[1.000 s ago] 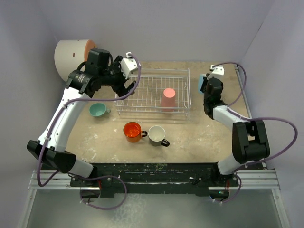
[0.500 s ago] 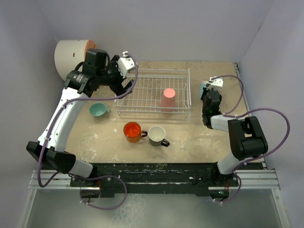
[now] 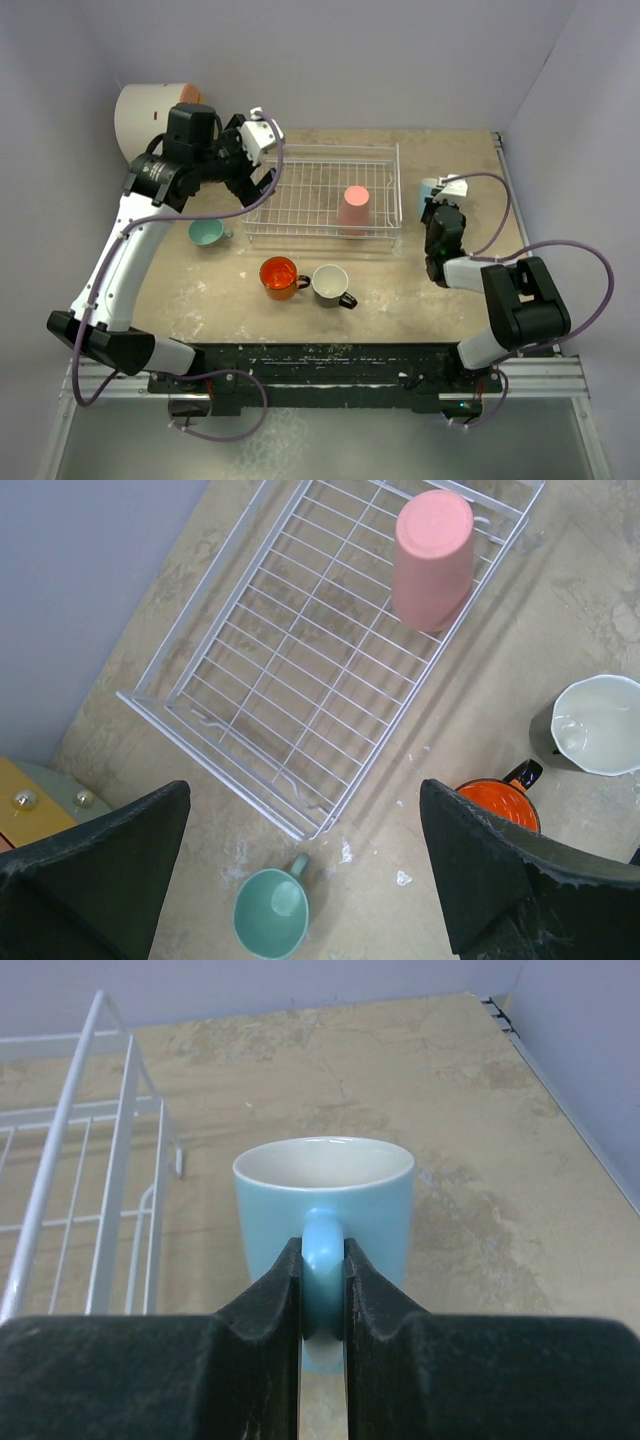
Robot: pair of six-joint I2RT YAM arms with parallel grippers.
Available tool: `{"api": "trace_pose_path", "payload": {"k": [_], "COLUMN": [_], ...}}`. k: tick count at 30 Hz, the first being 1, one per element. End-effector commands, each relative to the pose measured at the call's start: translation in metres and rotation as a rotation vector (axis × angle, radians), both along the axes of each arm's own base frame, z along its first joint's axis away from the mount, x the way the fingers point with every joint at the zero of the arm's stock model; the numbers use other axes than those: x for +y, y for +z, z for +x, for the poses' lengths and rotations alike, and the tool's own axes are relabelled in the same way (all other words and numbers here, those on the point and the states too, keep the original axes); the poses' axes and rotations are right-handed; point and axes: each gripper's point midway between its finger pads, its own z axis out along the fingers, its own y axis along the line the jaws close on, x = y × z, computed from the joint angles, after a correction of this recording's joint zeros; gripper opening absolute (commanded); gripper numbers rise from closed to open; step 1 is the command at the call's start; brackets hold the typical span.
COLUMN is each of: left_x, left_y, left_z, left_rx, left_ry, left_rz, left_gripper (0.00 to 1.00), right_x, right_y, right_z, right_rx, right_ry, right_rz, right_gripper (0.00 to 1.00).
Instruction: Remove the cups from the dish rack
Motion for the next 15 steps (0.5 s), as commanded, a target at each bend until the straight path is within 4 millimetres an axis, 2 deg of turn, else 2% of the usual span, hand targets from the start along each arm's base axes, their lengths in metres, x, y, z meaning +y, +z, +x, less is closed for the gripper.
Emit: {"api": "trace_pose_path", "payload": {"k": [1, 10, 15], "left_x": [-0.001, 0.0, -0.001], "left_y": [0.025, 0.031, 0.029], "left_z": [-0.006, -0.012, -0.013], "left_rx": [-0.065, -0.08, -0.083], "left_ry": [-0.011, -0.009, -0.014], "left_rz": [-0.055, -0.067, -0.075], "left_gripper": [0.99, 1.0, 0.99], "right_x": [-0.001, -0.004, -0.01], "right_y": [0.044, -0.009, -0.019], "right_z": [-0.011, -0.041, -0.05], "right_rx": [-0.185, -0.1, -0.07], "right_ry": [0.034, 0.041, 0.014], "right_rz": [-0.028, 0.012, 0.008], "right_gripper": [0.0, 0.0, 0.0]}}
